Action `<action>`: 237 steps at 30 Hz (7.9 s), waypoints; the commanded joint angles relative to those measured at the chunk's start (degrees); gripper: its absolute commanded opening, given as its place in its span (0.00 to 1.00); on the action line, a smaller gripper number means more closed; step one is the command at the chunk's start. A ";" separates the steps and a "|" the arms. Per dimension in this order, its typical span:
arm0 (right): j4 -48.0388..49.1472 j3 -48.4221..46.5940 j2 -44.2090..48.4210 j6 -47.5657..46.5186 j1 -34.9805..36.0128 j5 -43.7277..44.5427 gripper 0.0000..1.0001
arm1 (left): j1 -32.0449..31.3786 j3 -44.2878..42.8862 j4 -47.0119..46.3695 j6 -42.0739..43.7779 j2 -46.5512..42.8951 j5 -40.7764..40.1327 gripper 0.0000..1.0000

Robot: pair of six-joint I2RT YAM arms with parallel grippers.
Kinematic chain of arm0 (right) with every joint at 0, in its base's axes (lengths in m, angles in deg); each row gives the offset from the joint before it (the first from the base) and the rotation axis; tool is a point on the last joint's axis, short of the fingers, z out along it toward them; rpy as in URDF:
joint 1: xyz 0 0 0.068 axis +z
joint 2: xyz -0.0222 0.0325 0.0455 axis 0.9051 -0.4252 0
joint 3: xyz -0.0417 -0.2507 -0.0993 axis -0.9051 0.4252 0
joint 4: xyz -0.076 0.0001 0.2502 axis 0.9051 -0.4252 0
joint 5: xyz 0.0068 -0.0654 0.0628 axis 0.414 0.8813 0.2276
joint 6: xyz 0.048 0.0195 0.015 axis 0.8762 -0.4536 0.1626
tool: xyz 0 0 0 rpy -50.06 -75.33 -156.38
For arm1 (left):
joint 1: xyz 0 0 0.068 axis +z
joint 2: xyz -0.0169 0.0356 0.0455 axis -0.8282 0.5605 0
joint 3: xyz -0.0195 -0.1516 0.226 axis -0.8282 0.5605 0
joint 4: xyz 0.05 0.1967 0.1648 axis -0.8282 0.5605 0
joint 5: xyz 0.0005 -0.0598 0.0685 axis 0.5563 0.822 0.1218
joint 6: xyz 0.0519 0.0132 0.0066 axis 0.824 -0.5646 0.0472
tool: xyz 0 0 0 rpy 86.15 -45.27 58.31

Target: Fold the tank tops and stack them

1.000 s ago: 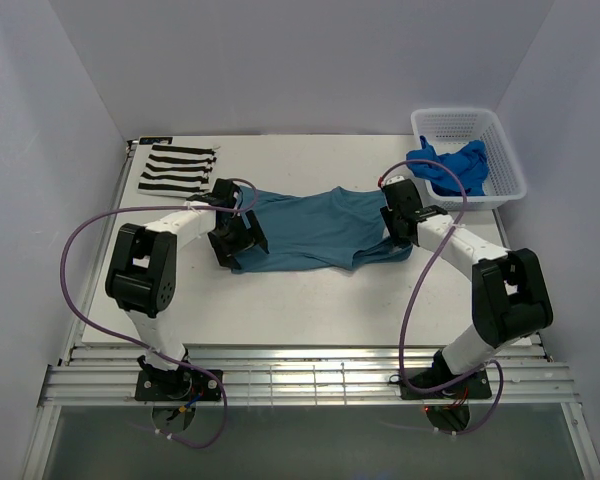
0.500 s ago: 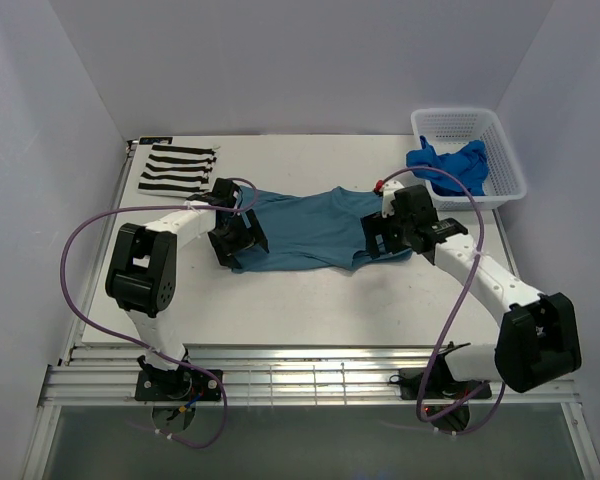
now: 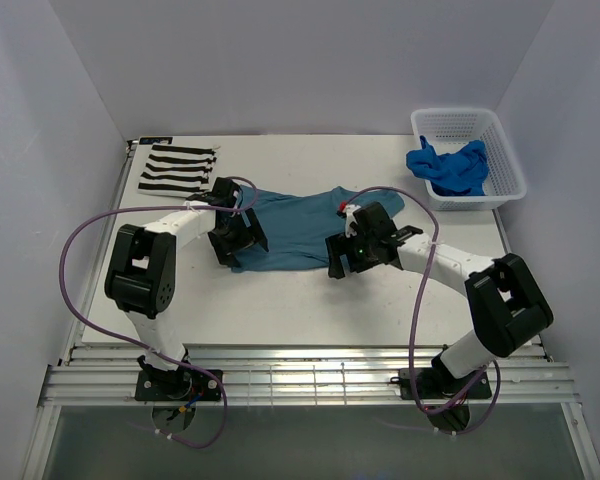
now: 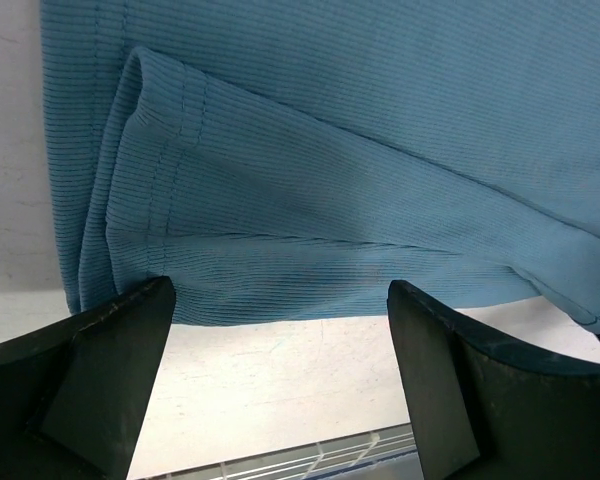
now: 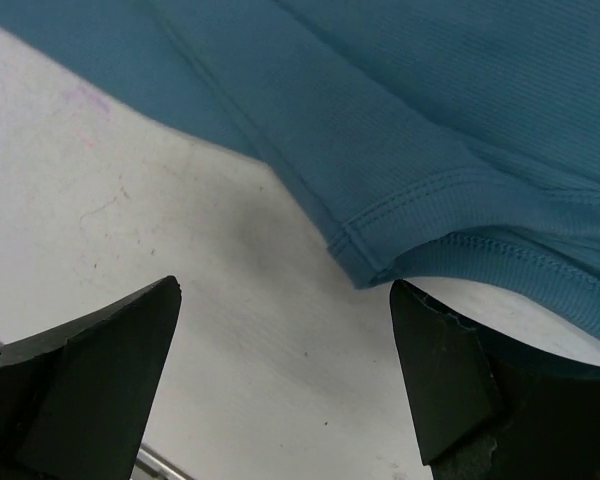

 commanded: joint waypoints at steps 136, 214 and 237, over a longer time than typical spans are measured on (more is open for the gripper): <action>-7.38 -42.14 -30.53 6.85 -9.06 7.67 0.43 | 6.41 -16.52 -7.43 6.02 5.84 -6.30 0.00; 6.91 25.71 26.53 17.04 -9.15 -0.51 0.90 | -5.28 7.46 -1.54 -5.84 -5.85 -4.10 0.98; 7.98 -35.65 -24.86 -3.96 -10.21 -15.80 0.90 | -19.96 18.83 10.31 -22.99 -33.10 -3.13 0.98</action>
